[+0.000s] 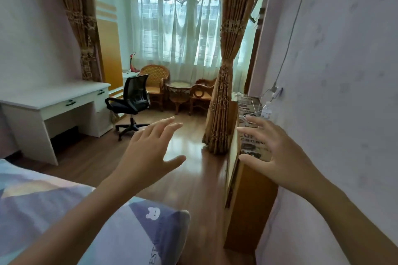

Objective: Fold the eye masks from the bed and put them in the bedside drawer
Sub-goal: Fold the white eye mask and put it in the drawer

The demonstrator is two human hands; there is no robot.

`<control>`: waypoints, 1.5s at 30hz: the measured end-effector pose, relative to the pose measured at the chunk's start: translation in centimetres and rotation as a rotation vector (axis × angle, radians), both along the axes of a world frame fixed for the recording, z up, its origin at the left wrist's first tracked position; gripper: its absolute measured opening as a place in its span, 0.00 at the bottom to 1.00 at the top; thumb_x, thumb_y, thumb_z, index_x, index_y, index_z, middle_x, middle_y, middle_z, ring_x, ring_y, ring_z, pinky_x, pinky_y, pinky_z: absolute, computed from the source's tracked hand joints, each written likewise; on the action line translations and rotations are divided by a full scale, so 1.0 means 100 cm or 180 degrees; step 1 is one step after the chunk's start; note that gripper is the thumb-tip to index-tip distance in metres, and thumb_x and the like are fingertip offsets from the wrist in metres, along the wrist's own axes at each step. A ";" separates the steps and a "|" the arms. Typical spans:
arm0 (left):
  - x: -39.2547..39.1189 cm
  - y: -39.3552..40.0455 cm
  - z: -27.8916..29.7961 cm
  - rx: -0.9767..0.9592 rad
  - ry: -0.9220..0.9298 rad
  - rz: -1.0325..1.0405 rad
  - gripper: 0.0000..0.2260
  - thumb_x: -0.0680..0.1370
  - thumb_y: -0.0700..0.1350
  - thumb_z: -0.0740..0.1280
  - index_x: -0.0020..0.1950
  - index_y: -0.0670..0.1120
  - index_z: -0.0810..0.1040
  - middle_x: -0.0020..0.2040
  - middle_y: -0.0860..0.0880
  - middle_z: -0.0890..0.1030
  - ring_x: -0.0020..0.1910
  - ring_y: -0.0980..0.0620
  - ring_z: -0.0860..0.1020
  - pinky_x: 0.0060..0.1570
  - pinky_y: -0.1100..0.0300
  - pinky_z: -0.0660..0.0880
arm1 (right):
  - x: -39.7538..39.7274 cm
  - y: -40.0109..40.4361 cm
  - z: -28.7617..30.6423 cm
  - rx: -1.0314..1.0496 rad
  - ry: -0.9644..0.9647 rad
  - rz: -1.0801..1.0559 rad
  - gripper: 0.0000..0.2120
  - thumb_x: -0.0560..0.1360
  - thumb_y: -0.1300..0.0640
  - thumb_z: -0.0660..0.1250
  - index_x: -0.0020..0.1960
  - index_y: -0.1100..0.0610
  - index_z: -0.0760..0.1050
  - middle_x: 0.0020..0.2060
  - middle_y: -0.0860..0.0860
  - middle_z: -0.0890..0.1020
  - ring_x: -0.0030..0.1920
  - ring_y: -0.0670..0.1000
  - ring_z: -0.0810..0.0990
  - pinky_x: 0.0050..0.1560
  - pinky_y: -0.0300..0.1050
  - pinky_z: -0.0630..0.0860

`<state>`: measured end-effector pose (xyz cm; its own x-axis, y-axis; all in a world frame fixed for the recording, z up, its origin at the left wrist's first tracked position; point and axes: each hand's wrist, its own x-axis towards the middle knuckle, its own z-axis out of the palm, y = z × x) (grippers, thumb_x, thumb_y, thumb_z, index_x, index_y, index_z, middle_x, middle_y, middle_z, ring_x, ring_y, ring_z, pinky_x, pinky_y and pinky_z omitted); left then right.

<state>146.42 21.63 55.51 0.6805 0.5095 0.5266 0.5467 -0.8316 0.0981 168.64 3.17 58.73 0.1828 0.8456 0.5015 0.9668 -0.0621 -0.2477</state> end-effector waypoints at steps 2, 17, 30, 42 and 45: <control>0.037 0.045 -0.007 0.0016 0.0045 0.0065 0.34 0.71 0.66 0.61 0.74 0.58 0.55 0.76 0.56 0.57 0.74 0.53 0.58 0.70 0.52 0.58 | 0.043 0.052 -0.005 -0.0064 -0.0021 0.0051 0.26 0.72 0.38 0.64 0.69 0.37 0.65 0.73 0.36 0.58 0.71 0.40 0.57 0.68 0.51 0.62; 0.043 0.368 -0.021 -0.0101 0.0282 0.2316 0.34 0.73 0.63 0.63 0.75 0.55 0.56 0.77 0.51 0.56 0.75 0.48 0.58 0.69 0.46 0.60 | 0.115 0.542 -0.011 -0.0050 -0.0354 0.1948 0.27 0.72 0.42 0.66 0.70 0.42 0.66 0.74 0.42 0.59 0.73 0.45 0.58 0.71 0.50 0.59; 0.051 0.532 -0.046 -0.0130 0.0556 0.3894 0.31 0.72 0.61 0.65 0.72 0.52 0.63 0.75 0.49 0.64 0.73 0.46 0.62 0.67 0.48 0.64 | 0.068 0.831 -0.035 -0.0010 -0.0885 0.3412 0.30 0.74 0.39 0.62 0.74 0.43 0.59 0.75 0.46 0.59 0.74 0.49 0.56 0.73 0.53 0.57; 0.038 0.661 -0.085 -0.0780 0.0278 0.5218 0.31 0.75 0.61 0.61 0.75 0.56 0.55 0.77 0.53 0.58 0.75 0.50 0.57 0.69 0.52 0.60 | -0.008 1.053 -0.058 -0.0142 -0.1340 0.4570 0.30 0.74 0.41 0.63 0.74 0.46 0.61 0.73 0.47 0.65 0.75 0.51 0.58 0.73 0.56 0.59; 0.014 0.651 -0.099 -0.0940 0.0301 0.5555 0.31 0.76 0.61 0.60 0.75 0.56 0.53 0.77 0.54 0.57 0.75 0.50 0.57 0.69 0.53 0.60 | -0.071 1.078 -0.078 -0.0256 -0.1344 0.4997 0.29 0.75 0.41 0.62 0.73 0.46 0.61 0.73 0.47 0.65 0.75 0.51 0.57 0.73 0.57 0.58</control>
